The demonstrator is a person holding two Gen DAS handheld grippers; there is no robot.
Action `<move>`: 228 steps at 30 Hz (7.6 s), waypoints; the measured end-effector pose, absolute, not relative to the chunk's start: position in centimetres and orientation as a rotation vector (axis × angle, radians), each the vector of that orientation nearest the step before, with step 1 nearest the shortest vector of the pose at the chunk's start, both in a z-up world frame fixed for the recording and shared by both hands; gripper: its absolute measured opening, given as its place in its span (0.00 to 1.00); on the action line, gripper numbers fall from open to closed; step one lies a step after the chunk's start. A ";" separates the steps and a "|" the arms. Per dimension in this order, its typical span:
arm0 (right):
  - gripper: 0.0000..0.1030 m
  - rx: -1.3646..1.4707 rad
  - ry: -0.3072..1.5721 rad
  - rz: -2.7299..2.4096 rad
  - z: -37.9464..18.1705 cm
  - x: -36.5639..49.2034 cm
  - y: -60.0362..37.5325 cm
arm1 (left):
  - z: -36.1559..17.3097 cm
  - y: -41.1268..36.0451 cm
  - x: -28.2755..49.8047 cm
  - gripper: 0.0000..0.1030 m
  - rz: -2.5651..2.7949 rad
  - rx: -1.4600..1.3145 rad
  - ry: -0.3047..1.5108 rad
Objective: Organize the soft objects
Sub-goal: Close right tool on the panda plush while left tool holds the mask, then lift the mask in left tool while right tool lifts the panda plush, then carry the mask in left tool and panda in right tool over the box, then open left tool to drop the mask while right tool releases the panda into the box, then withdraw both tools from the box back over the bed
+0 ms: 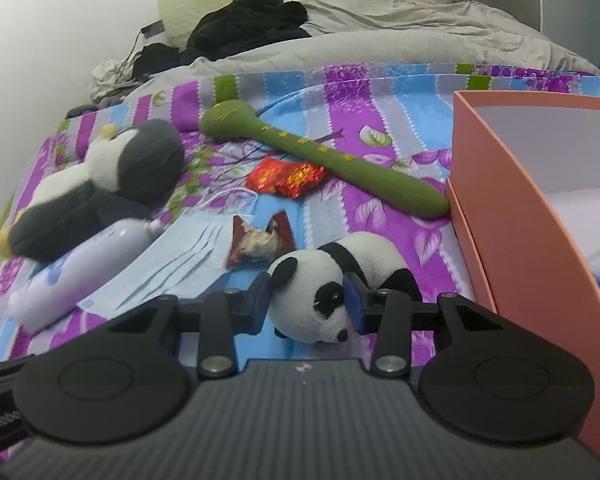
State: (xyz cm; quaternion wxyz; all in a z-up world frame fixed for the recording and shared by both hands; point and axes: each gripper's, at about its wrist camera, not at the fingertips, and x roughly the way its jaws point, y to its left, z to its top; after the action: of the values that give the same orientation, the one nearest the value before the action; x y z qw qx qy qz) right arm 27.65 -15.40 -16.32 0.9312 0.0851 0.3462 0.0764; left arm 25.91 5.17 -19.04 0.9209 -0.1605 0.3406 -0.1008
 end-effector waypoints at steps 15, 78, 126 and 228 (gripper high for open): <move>0.41 0.115 0.780 0.203 -14.5 17.6 -15.3 | -17.2 6.4 14.5 0.02 -0.204 -0.342 0.756; 0.61 0.301 0.992 0.183 -18.5 19.4 -16.8 | -22.5 4.6 20.1 0.04 -0.189 -0.073 0.900; 0.61 0.140 0.699 0.170 -4.8 4.6 -21.8 | -7.4 -2.2 7.3 0.04 -0.400 -0.190 0.714; 0.76 0.256 0.684 0.057 -2.3 6.3 -32.3 | -1.4 -12.3 12.2 0.47 -0.493 -0.082 0.664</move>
State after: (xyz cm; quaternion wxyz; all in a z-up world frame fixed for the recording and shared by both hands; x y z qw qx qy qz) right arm 6.28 -32.31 -2.28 0.9336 0.1252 0.3345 0.0281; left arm 12.23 -12.35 -1.41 0.9149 -0.0399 0.3225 -0.2395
